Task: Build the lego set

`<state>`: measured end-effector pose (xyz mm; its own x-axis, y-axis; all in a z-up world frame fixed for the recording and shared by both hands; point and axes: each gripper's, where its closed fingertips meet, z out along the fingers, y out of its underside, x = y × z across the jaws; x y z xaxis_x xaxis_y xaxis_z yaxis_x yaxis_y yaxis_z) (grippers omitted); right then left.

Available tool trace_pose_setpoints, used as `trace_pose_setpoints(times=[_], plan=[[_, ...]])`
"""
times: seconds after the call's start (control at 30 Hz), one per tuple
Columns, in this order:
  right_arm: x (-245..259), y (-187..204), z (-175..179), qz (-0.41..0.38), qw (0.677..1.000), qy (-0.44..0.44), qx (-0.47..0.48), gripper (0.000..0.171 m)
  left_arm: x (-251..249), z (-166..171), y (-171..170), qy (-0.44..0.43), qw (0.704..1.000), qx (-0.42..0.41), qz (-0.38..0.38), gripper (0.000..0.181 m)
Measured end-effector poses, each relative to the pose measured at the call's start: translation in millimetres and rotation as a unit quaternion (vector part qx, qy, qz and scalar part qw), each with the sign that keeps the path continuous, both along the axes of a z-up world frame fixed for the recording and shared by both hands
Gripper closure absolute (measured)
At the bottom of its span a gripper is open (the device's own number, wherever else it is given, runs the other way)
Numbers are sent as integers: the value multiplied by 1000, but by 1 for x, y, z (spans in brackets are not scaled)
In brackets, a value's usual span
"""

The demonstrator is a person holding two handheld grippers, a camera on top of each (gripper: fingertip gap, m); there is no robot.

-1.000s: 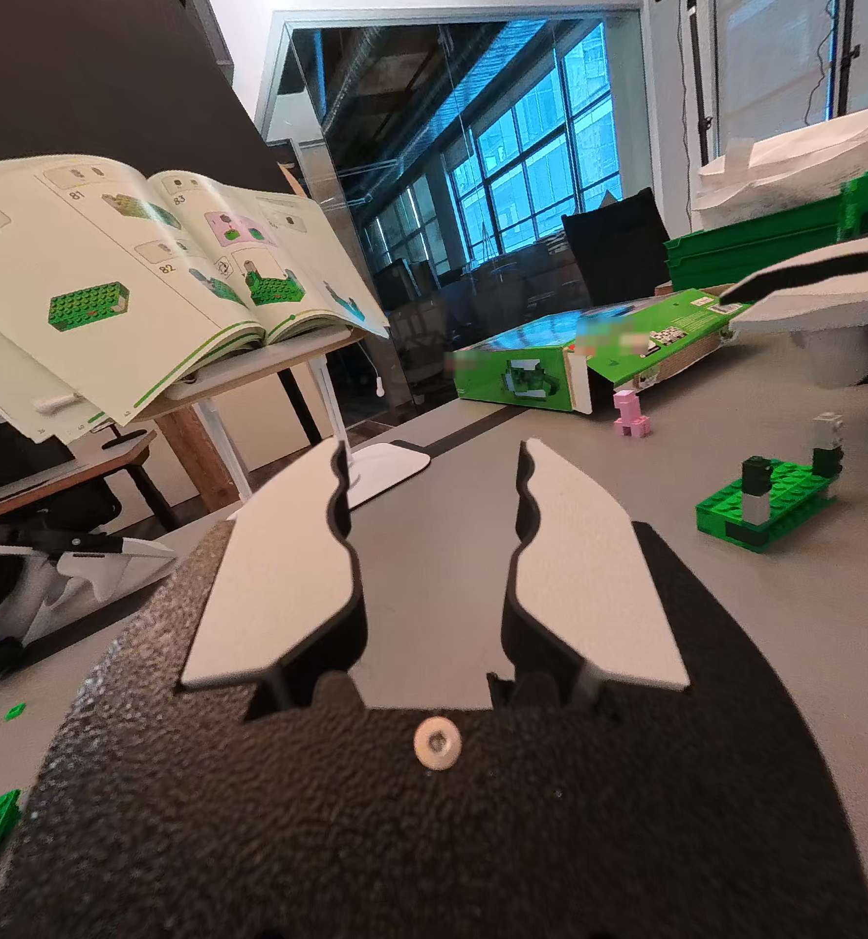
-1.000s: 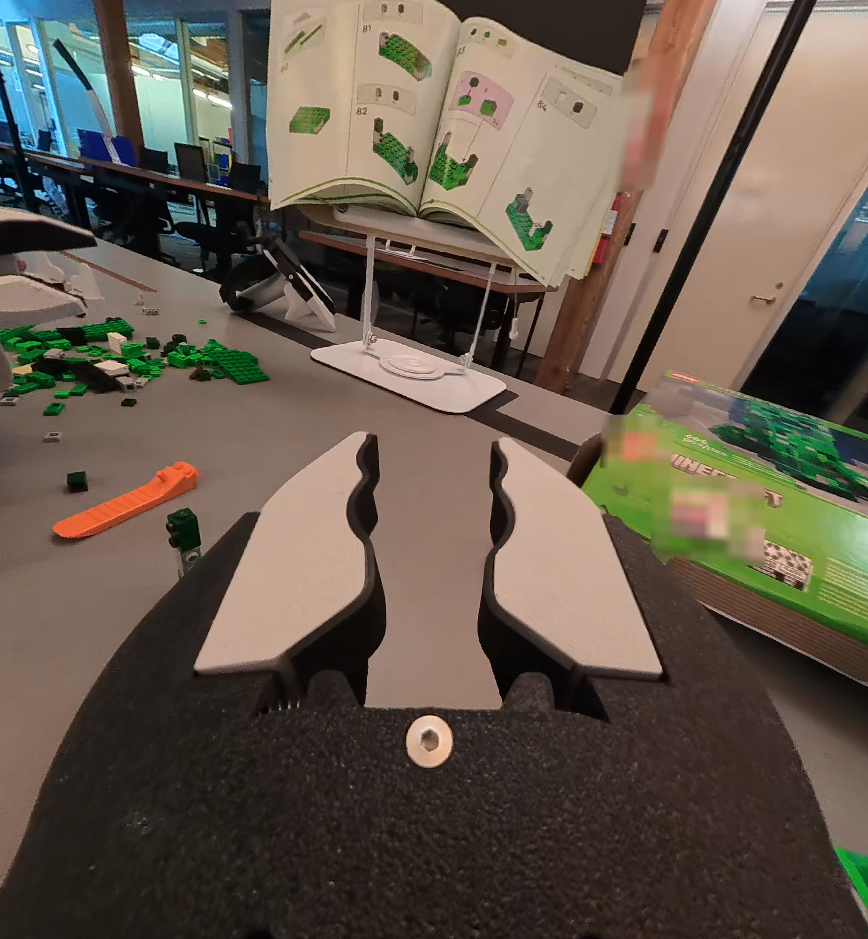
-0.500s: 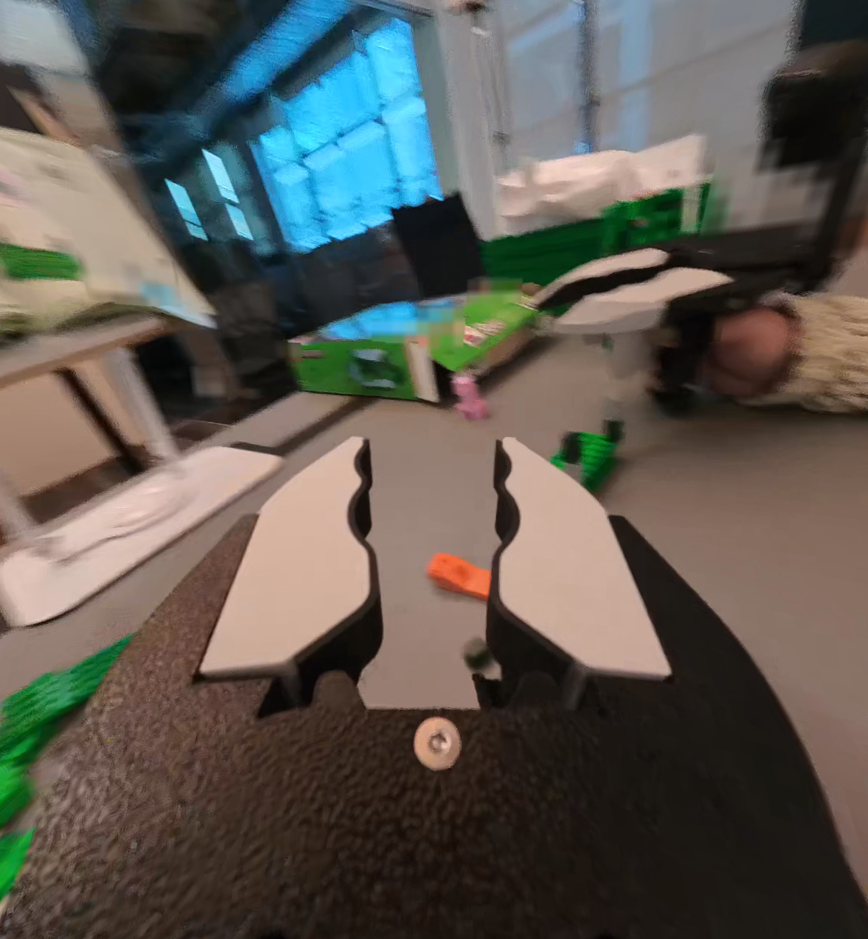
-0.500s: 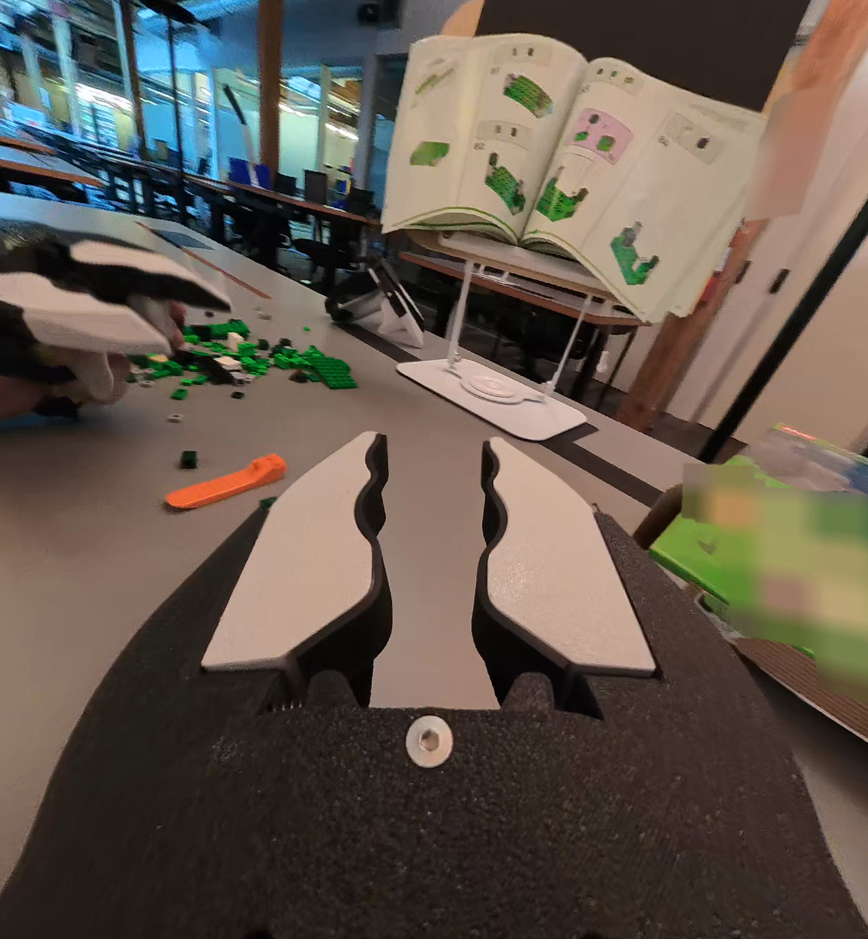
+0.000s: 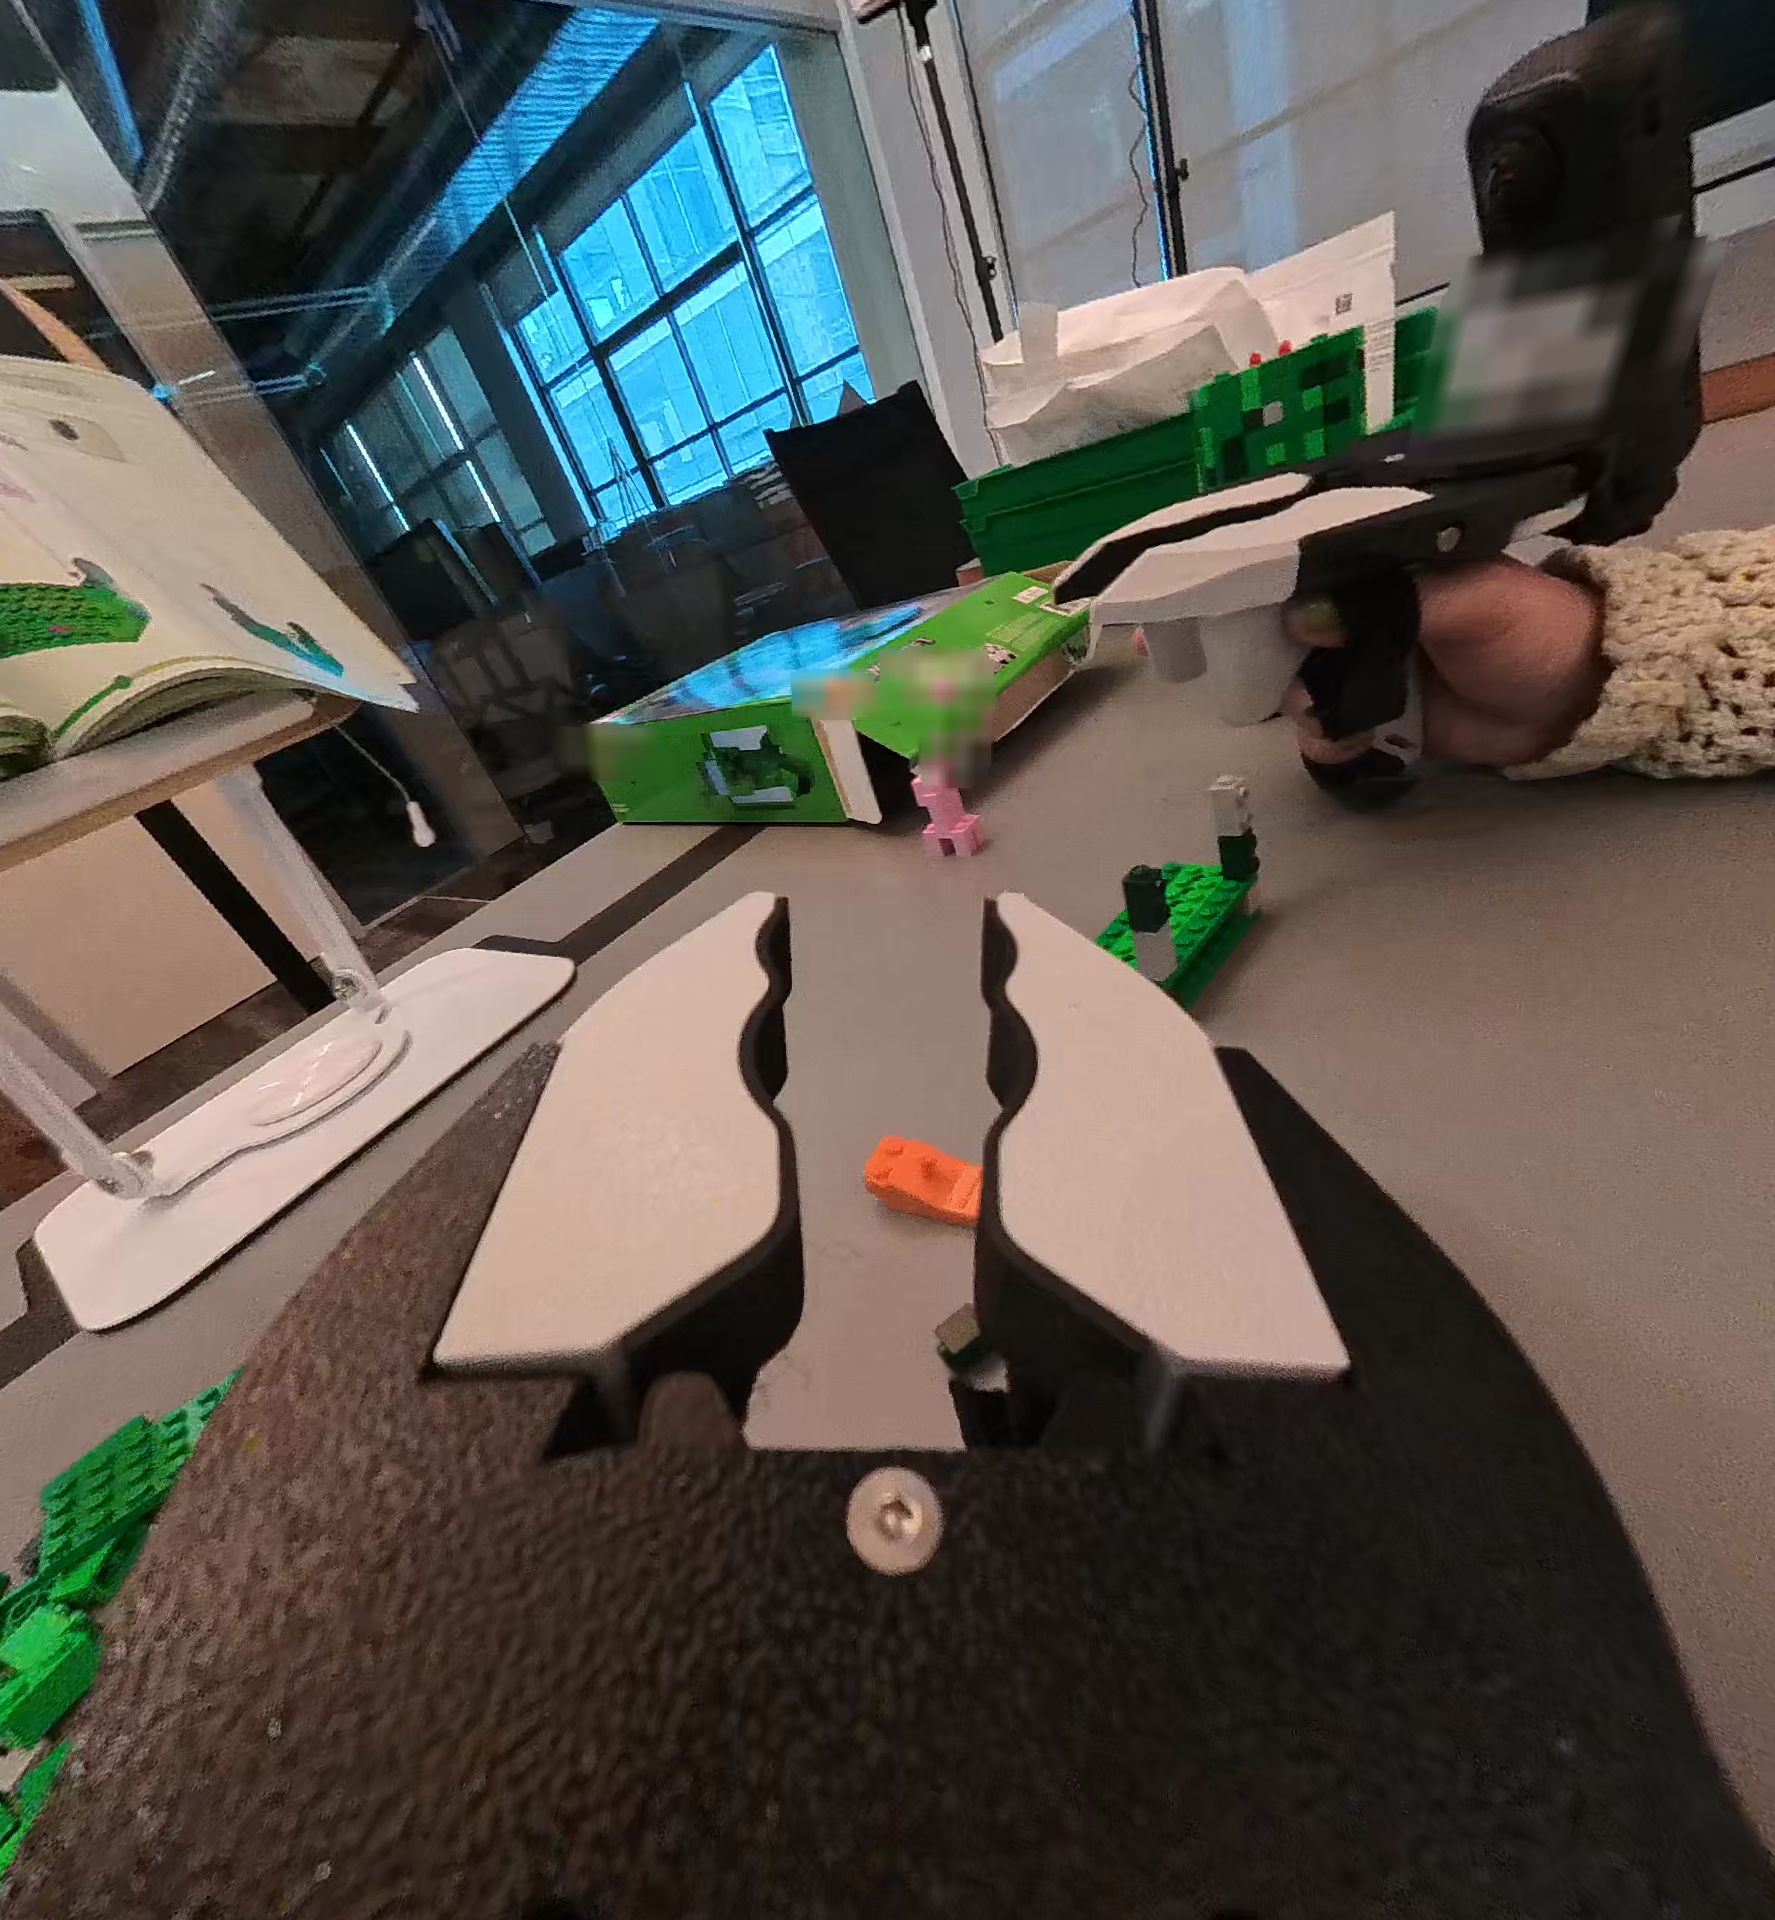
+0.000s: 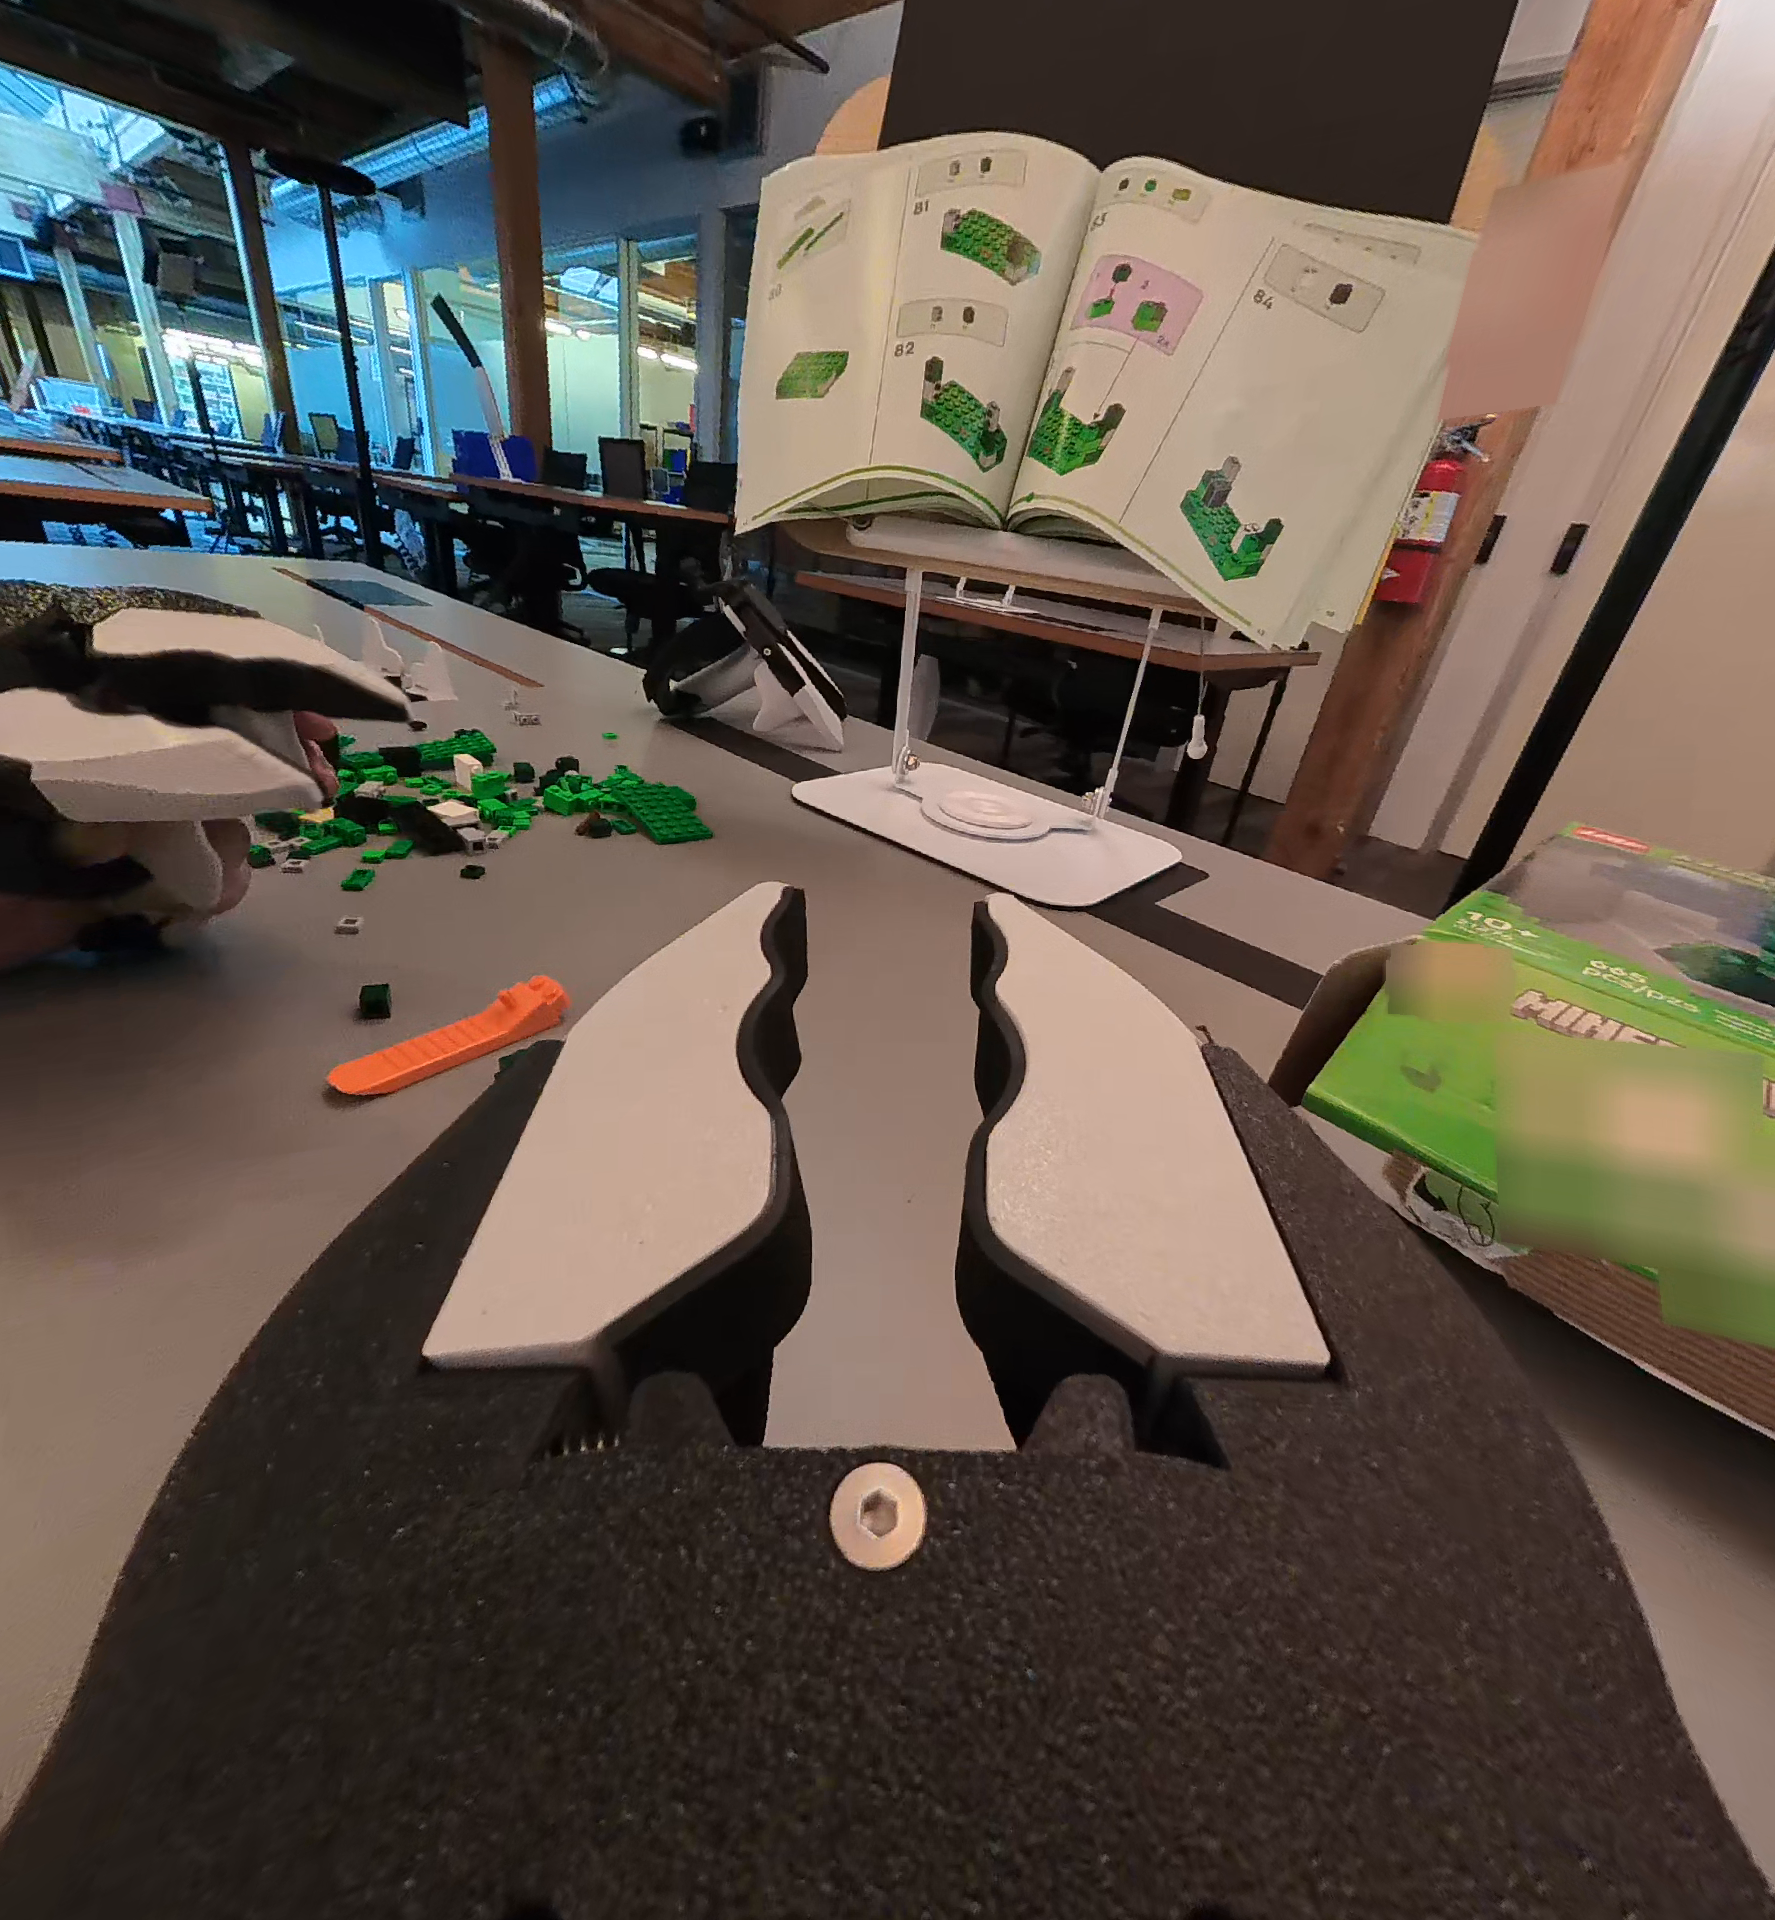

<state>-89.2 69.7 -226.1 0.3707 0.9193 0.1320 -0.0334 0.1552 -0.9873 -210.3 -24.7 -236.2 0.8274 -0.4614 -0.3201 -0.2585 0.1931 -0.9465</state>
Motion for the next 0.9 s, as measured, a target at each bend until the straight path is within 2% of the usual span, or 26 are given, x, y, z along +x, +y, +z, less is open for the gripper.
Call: trace_pose_setpoints(times=[0.9], plan=[[-5, -2, -4, -1, 1000, -22, 9, 143, -2, -1, 0, 19, 1000, 7, 13, 156]])
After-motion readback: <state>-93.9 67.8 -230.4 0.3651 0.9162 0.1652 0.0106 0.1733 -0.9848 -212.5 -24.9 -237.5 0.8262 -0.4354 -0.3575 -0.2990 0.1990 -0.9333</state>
